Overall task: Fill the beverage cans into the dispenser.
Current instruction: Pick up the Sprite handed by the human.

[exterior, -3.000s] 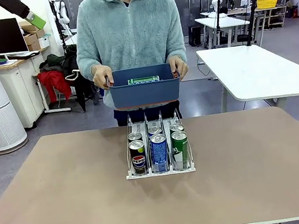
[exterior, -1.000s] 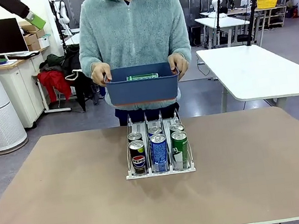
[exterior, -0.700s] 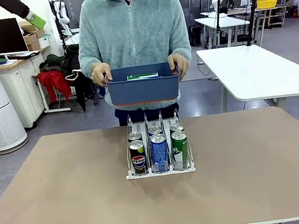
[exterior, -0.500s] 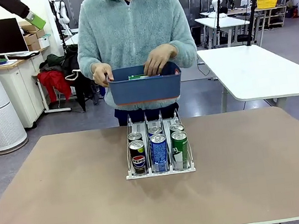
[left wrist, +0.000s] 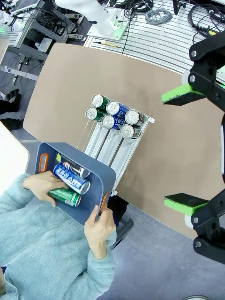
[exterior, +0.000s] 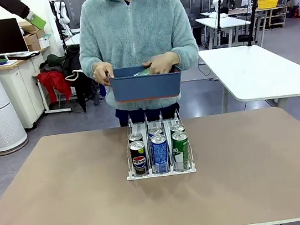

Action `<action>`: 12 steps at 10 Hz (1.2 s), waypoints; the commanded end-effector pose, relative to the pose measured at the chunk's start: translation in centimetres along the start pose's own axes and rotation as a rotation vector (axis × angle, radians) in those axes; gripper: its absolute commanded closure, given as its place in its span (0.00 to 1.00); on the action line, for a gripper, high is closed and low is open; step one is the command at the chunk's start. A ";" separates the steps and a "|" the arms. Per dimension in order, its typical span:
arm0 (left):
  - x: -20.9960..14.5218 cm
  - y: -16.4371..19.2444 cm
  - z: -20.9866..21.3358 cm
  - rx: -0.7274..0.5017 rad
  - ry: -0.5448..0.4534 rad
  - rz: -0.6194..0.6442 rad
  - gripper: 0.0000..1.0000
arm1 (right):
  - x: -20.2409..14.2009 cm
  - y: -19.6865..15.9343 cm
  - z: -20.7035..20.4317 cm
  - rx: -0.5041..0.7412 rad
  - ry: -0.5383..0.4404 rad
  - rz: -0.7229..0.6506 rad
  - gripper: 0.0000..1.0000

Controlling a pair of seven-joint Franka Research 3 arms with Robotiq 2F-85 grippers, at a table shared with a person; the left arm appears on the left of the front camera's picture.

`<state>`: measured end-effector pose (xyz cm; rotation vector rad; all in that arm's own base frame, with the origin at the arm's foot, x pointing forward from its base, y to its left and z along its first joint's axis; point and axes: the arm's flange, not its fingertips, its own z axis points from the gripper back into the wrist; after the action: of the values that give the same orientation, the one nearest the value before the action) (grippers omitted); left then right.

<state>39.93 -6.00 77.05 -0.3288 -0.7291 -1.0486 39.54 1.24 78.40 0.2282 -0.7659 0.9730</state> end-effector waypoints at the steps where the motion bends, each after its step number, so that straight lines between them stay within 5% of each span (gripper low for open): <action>1: 0.0 -0.1 0.1 0.000 -0.001 0.001 0.00 | 0.0 0.1 0.0 0.004 0.001 0.001 0.00; 12: 0.0 -0.1 0.1 0.000 -0.001 0.001 0.00 | 0.0 0.1 0.0 0.004 0.001 0.001 0.00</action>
<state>39.93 -6.00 77.05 -0.3288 -0.7291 -1.0486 39.54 1.24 78.40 0.2282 -0.7659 0.9729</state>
